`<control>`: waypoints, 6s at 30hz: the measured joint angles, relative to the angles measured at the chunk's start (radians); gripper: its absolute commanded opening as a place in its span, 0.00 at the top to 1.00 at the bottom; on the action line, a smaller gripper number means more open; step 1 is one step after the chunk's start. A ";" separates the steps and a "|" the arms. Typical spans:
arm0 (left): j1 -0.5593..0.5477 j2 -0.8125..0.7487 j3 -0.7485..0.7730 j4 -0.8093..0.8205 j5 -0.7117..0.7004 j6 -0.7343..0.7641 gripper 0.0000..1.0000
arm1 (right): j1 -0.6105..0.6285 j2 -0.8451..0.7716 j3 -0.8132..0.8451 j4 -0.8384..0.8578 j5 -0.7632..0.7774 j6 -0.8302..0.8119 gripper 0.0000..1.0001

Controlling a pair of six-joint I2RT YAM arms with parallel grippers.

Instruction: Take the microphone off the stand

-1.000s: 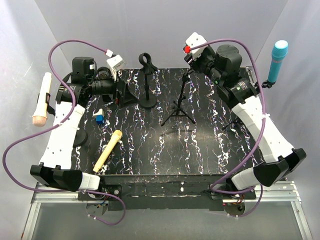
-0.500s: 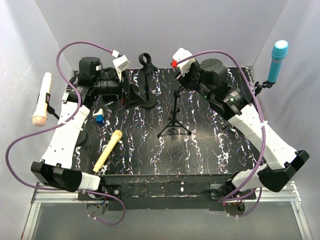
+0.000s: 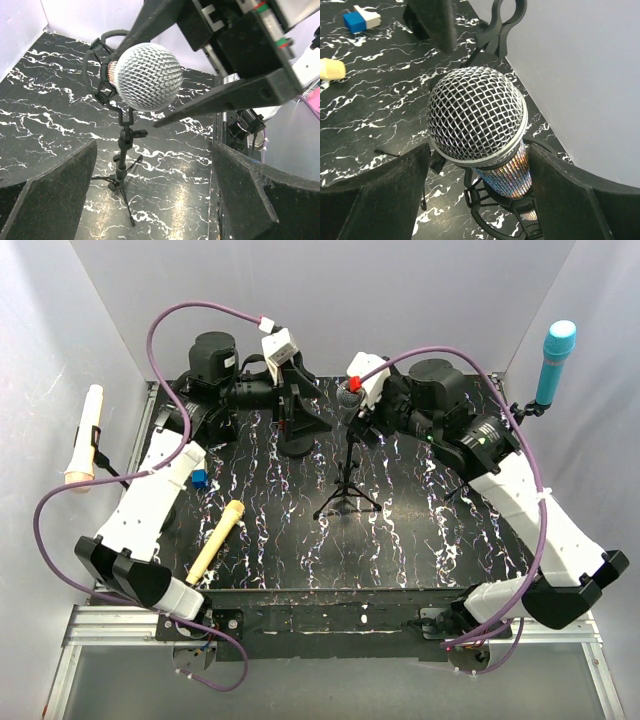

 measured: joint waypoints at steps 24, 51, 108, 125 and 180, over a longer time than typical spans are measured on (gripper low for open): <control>-0.184 0.188 0.100 0.164 -0.292 -0.035 0.02 | -0.337 -0.078 -0.099 -0.006 -0.343 -0.067 0.13; -0.203 0.195 0.110 0.319 -0.337 0.000 0.51 | -0.337 -0.015 -0.105 0.139 -0.452 -0.072 0.15; -0.204 -0.067 0.393 -0.291 -0.505 0.391 1.00 | -0.157 -0.061 0.017 0.166 -0.578 -0.128 0.14; -0.200 0.006 0.565 -0.326 -0.462 0.333 0.93 | 0.028 0.118 -0.054 0.535 -0.426 0.013 0.99; -0.143 -0.274 0.087 -0.550 -0.809 0.515 1.00 | -0.001 -0.337 -0.264 0.305 -0.248 0.192 0.16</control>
